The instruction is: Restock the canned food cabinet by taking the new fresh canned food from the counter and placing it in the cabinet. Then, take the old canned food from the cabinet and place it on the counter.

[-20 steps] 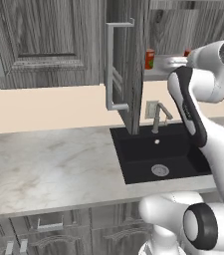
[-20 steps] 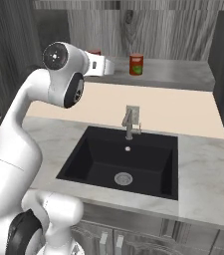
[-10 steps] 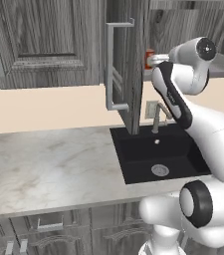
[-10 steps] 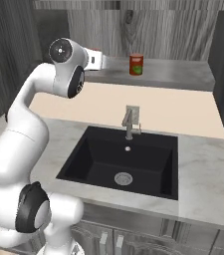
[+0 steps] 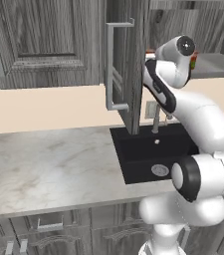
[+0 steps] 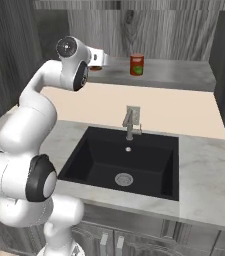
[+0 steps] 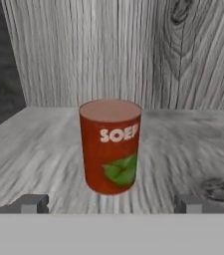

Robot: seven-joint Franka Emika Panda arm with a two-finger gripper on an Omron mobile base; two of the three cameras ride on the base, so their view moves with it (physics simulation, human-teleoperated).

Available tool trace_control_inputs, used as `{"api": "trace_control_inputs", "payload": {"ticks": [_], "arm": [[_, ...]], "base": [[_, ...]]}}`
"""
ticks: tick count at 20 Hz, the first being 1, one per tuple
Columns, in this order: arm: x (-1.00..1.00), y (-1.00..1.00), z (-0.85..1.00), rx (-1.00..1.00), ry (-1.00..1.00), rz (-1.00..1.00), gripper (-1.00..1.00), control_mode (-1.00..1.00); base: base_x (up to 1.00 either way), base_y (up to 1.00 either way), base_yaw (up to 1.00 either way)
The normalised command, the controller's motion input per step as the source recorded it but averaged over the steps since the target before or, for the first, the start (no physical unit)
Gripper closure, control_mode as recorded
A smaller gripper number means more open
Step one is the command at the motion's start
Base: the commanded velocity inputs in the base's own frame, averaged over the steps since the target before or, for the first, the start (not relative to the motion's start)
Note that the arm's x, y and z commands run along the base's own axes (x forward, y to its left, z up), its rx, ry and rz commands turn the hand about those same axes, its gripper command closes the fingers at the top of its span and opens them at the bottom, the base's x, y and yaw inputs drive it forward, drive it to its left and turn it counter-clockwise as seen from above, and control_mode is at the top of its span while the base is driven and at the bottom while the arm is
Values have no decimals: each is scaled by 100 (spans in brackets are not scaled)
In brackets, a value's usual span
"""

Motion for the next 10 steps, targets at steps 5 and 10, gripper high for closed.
{"api": "trace_control_inputs", "payload": {"ticks": [5,10], "arm": [[54,2,-3,-2,6,0,-100,-100],[51,0,0,0,3,0,-100,-100]], "base": [[0,0,0],[0,0,0]]}}
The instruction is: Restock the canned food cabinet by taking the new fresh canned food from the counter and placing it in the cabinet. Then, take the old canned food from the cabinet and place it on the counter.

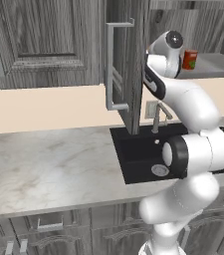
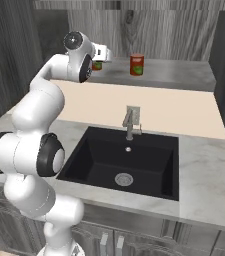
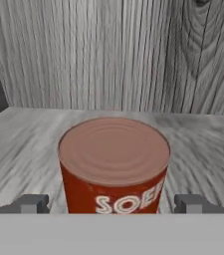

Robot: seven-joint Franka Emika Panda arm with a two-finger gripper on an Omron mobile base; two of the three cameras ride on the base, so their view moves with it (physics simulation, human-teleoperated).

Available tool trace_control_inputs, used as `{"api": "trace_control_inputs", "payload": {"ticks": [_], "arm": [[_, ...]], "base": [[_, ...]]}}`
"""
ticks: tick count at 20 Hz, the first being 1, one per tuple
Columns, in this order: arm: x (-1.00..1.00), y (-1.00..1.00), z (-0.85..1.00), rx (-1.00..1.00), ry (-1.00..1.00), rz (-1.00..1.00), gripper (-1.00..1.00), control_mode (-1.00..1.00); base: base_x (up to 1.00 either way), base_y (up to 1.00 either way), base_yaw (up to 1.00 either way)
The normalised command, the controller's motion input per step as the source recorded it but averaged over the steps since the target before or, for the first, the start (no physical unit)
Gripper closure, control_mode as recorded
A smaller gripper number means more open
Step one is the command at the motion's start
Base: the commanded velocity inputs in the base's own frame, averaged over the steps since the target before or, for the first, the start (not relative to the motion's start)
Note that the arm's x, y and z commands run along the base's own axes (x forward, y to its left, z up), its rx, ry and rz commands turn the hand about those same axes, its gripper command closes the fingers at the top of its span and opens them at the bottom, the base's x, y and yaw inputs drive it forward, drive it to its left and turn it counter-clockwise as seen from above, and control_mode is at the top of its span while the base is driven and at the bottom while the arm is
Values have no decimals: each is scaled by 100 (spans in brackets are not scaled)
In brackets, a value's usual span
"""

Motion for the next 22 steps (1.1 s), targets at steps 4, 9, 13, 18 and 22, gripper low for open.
{"api": "trace_control_inputs", "payload": {"ticks": [4,9,13,18,22], "arm": [[30,0,-7,0,0,0,-100,-100],[13,0,-15,0,0,0,-100,-100],[0,0,-14,0,0,0,100,-100],[0,0,-2,0,-1,0,100,-100],[-2,-1,0,0,0,0,100,-100]], "base": [[0,0,0],[0,0,0],[0,0,0],[0,0,0],[0,0,0]]}}
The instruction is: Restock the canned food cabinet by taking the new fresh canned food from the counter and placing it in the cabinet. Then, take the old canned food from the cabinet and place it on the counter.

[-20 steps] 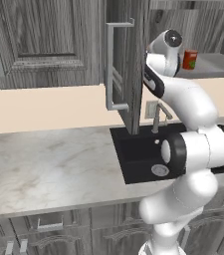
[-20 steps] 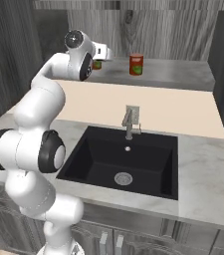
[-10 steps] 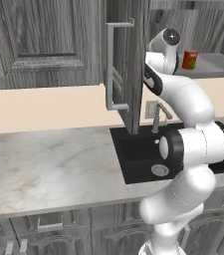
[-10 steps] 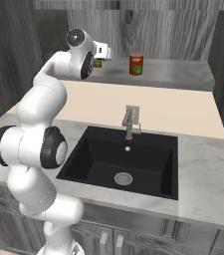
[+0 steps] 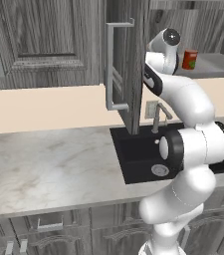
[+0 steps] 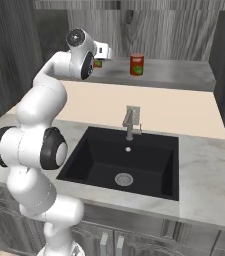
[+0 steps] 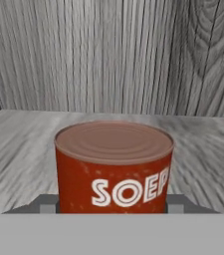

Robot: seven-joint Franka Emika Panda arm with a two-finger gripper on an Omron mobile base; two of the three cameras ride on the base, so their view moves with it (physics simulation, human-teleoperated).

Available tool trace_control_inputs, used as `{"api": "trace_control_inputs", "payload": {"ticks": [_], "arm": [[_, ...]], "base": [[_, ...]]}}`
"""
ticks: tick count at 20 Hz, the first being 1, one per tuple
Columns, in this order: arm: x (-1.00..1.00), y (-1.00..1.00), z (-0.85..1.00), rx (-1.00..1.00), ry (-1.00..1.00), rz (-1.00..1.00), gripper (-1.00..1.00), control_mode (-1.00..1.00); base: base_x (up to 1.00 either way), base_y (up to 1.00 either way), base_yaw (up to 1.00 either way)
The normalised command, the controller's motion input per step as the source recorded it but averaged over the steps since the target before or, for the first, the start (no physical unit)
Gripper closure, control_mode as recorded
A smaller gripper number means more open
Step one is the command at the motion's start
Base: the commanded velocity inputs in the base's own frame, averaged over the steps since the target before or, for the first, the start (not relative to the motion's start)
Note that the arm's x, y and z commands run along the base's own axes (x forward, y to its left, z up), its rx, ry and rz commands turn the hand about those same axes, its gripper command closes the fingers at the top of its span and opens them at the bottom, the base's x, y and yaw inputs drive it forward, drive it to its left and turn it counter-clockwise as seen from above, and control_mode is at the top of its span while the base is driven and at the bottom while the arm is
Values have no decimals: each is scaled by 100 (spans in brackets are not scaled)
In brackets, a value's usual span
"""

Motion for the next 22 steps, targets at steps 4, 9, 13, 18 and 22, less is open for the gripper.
{"api": "trace_control_inputs", "payload": {"ticks": [4,9,13,18,22], "arm": [[-68,-32,1,8,-10,0,100,-100],[-99,-51,32,14,-18,0,100,-100],[-100,-49,23,7,-8,6,100,-100],[-100,-45,9,1,0,8,100,-100],[-100,-24,-29,0,0,14,100,-100]], "base": [[0,0,0],[0,0,0],[0,0,0],[0,0,0],[0,0,0]]}}
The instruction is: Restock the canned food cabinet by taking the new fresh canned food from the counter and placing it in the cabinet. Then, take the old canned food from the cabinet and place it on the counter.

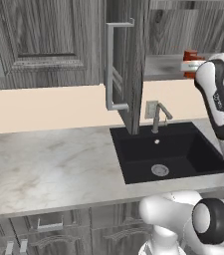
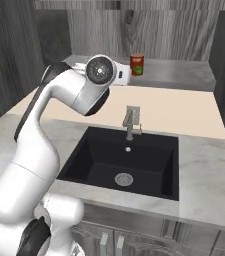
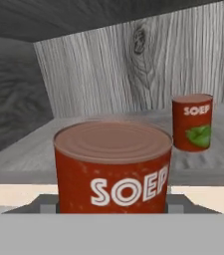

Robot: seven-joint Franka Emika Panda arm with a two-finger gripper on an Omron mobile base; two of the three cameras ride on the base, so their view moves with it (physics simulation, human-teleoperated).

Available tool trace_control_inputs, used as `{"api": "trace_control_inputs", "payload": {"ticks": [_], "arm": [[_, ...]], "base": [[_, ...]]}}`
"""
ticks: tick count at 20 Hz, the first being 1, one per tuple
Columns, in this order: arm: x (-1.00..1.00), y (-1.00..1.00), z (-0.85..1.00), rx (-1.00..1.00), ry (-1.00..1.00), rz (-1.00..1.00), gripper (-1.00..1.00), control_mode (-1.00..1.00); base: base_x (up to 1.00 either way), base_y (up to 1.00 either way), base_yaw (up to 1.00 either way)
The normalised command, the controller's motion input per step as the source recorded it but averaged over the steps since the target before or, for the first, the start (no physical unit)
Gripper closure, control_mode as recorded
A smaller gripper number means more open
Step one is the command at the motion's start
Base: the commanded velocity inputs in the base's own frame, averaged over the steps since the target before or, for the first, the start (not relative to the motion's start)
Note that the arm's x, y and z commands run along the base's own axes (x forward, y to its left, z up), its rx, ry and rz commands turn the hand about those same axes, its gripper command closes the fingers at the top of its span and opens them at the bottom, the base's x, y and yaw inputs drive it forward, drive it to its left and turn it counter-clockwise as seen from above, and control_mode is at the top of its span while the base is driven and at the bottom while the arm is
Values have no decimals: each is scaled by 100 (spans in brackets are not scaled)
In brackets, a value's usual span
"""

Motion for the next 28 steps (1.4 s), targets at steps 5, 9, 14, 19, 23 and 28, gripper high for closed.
{"api": "trace_control_inputs", "payload": {"ticks": [5,9,14,19,23,28], "arm": [[-100,0,-77,-2,2,31,100,-100],[-78,17,-88,0,11,43,100,-100],[-19,75,-75,2,3,38,100,-100],[0,98,-71,1,3,28,100,-100],[0,85,-79,0,0,27,100,-100],[0,81,-76,0,0,22,100,-100]], "base": [[0,0,0],[0,0,0],[0,0,0],[0,0,0],[0,0,0],[0,0,0]]}}
